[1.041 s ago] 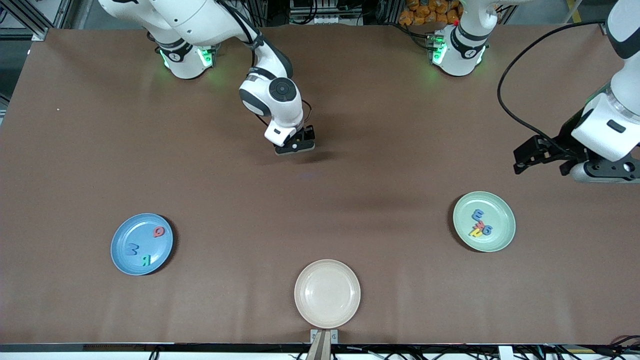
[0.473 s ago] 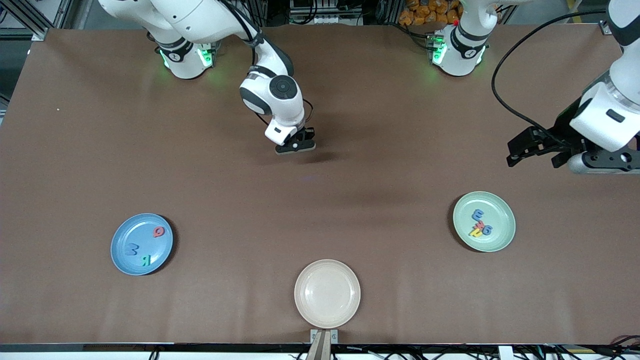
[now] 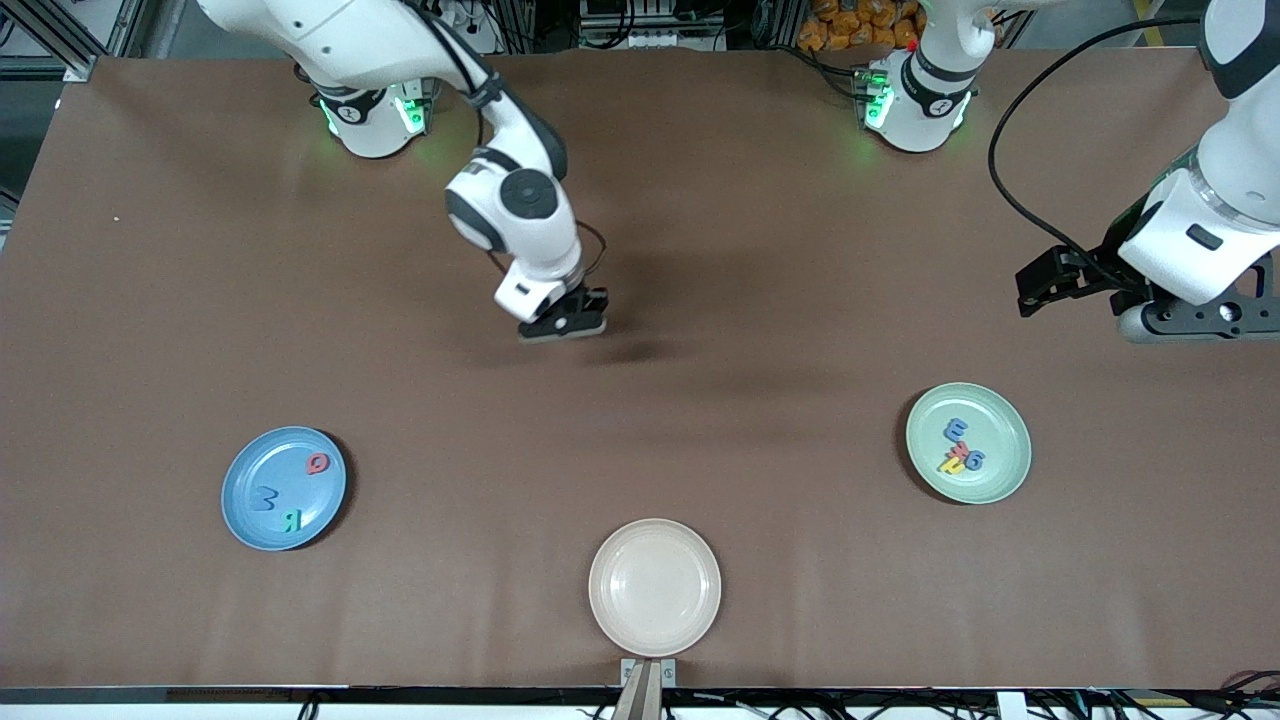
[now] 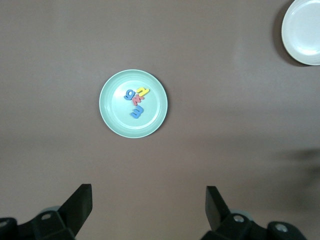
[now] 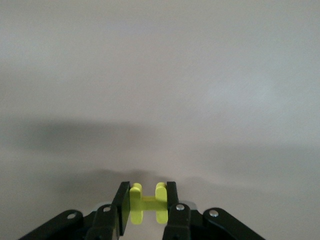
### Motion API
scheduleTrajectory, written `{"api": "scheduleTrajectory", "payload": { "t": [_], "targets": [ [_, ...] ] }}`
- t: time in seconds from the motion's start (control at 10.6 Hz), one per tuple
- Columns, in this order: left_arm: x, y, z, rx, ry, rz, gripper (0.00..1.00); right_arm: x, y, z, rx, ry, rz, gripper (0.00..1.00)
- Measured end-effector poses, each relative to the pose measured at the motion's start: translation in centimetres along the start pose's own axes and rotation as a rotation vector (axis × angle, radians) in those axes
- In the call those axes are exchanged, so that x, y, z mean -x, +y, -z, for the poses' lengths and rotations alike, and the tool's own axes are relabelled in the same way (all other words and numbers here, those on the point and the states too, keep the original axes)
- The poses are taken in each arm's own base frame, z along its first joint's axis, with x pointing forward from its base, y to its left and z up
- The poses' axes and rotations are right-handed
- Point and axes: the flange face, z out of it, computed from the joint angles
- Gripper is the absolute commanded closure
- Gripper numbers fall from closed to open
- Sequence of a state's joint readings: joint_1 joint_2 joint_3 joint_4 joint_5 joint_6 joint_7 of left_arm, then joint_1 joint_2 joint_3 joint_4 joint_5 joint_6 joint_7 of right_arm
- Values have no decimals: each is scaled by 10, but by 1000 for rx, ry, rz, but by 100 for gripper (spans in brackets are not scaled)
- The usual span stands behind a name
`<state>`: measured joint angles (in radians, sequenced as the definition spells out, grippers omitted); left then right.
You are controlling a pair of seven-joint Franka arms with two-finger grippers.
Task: Sort uppercase to blue plate, lowercase to green plate
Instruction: 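Carry the yellow H to the blue plate and open the right gripper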
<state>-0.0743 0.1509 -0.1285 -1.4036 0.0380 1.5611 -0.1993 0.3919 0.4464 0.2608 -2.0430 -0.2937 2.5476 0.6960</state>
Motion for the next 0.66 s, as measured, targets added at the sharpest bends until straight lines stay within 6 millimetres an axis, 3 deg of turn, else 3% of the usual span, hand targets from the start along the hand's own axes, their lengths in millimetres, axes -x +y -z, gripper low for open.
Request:
{"api": "scheduleTrajectory", "payload": {
  "t": [0.09,0.28,0.47,0.66],
  "targets": [
    [0,-1,-1,-3,-4,1,0,-25,40,3,17,13,38,100],
    [0,0,-4,-5,-10,-2,0,-64,139,2,60,22,153,100],
    [1,2,-5,-6,-12,-4,0,-90,240,8,98,29,268,100],
    [0,1,-1,-2,8,6,0,-105,307,22,127,47,380,100]
  ]
}}
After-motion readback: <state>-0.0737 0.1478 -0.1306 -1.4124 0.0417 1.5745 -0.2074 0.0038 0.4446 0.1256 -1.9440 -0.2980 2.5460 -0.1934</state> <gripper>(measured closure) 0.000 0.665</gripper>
